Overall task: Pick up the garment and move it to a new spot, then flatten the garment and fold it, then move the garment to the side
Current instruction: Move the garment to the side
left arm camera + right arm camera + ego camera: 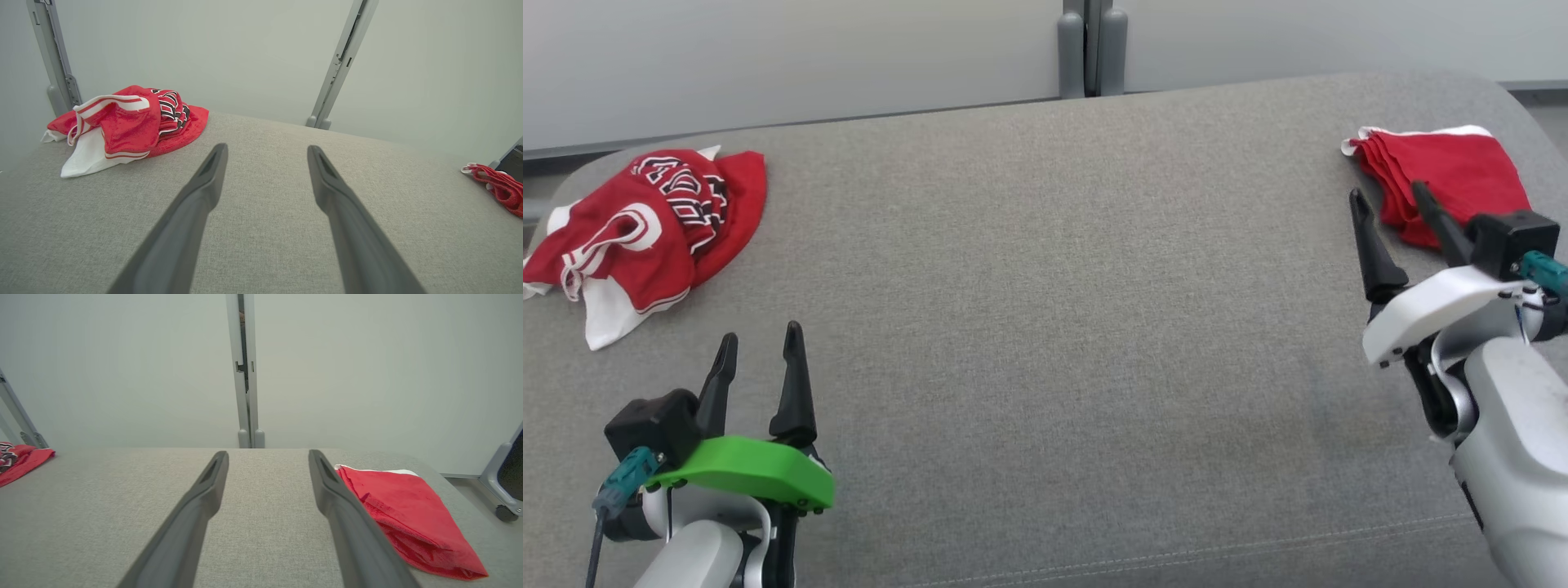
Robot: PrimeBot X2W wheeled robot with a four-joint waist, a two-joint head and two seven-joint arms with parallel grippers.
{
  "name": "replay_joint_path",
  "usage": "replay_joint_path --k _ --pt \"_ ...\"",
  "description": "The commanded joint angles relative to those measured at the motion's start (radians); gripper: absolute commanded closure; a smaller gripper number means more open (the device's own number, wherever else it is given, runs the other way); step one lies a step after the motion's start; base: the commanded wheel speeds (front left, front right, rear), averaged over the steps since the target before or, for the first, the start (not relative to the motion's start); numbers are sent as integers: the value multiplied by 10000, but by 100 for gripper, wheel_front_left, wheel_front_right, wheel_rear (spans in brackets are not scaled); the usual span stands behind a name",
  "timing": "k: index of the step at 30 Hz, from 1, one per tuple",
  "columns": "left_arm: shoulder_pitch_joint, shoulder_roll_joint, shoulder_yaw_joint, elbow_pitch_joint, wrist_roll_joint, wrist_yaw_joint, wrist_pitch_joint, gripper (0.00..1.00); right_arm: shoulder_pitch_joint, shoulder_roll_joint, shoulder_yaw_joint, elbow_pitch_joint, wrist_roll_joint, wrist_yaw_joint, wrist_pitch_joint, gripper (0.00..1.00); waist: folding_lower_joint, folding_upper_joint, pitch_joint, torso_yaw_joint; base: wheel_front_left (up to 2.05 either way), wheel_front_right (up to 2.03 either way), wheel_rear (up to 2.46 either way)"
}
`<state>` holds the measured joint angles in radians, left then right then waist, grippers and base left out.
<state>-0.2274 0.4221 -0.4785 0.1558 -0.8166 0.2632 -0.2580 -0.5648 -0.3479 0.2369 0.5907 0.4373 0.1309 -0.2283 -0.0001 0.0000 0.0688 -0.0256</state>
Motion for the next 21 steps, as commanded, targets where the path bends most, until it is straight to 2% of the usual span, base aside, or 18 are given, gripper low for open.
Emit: replay_joint_path --k 1,3,12,21 --pt "192 17 70 -33 -51 -43 -61 0 278 83 -103 -187 -94 -4 76 0 1 0 -383 305 0 0 0" --pt "388 36 161 -50 -44 -84 -70 0 817 283 -431 -756 -389 -7 224 0 1 0 -483 342 0 0 0" --pt "1036 -79 549 -2 60 -272 -72 0 2993 1967 -1573 -3435 -1387 -4 1336 0 1 0 -679 377 0 0 0" --pt "1532 -387 771 152 501 -575 -67 0 4321 2781 -1869 -4880 -2235 -4 2085 0 1 0 -717 502 0 0 0"
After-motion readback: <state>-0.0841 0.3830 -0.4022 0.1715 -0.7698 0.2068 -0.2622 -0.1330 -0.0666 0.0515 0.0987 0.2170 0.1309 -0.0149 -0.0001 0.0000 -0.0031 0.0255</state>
